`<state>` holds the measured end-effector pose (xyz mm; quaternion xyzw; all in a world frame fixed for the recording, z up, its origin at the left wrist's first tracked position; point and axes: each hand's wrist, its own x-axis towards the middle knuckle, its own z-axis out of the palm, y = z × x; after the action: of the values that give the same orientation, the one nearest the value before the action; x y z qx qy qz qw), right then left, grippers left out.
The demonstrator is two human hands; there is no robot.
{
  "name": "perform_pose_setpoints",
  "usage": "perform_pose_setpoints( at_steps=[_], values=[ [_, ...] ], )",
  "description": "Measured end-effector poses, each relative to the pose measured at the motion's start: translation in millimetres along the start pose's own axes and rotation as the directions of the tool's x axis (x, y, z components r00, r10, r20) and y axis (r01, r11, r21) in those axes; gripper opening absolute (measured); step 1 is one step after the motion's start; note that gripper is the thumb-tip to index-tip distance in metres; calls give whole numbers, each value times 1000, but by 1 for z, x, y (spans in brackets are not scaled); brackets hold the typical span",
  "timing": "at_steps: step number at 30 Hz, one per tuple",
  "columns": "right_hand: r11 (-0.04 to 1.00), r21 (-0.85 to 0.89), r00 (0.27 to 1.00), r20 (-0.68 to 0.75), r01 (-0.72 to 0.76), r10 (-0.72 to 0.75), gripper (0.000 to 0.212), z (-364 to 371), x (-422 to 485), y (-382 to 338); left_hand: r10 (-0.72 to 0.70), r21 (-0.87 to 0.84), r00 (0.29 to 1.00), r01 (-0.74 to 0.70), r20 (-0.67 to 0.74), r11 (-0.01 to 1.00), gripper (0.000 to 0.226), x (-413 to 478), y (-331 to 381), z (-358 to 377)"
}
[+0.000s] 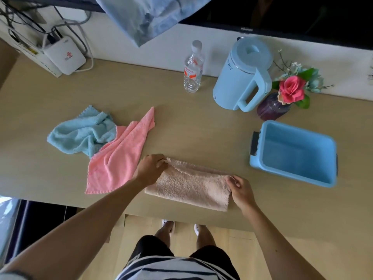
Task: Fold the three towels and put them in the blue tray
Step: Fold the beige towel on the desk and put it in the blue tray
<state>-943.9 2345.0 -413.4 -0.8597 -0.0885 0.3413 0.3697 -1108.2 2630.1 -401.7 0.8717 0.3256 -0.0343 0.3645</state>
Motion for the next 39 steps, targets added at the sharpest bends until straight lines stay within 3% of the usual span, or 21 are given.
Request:
perform_pose_setpoints(
  at_steps=[9,15,18,21,30,34,39],
  values=[
    [995,-61,994,-83,-83,77,41,15,23,3,-53,-8,998,53,-18,999,6,15,-11,9],
    [982,94,979,-109,-161,171,41,18,18,5,-224,-146,974,215,-47,966,59,1,-8,17],
    [961,143,962,-99,-238,254,32,17,9,12,-359,-256,932,336,-50,907,68,-16,-11,21],
    [952,180,958,-105,-246,268,25,18,3,22,-421,-243,907,409,4,879,74,-34,-15,26],
    [950,307,988,-114,-62,102,25,19,-20,15,-313,-180,949,302,-40,936,57,-42,-6,19],
    [970,241,993,-114,-14,43,26,23,-27,24,-142,-37,990,142,4,989,45,-41,-11,19],
    [993,74,996,2,93,-94,34,23,-35,26,-140,72,981,131,133,989,25,-41,-24,22]
  ],
)
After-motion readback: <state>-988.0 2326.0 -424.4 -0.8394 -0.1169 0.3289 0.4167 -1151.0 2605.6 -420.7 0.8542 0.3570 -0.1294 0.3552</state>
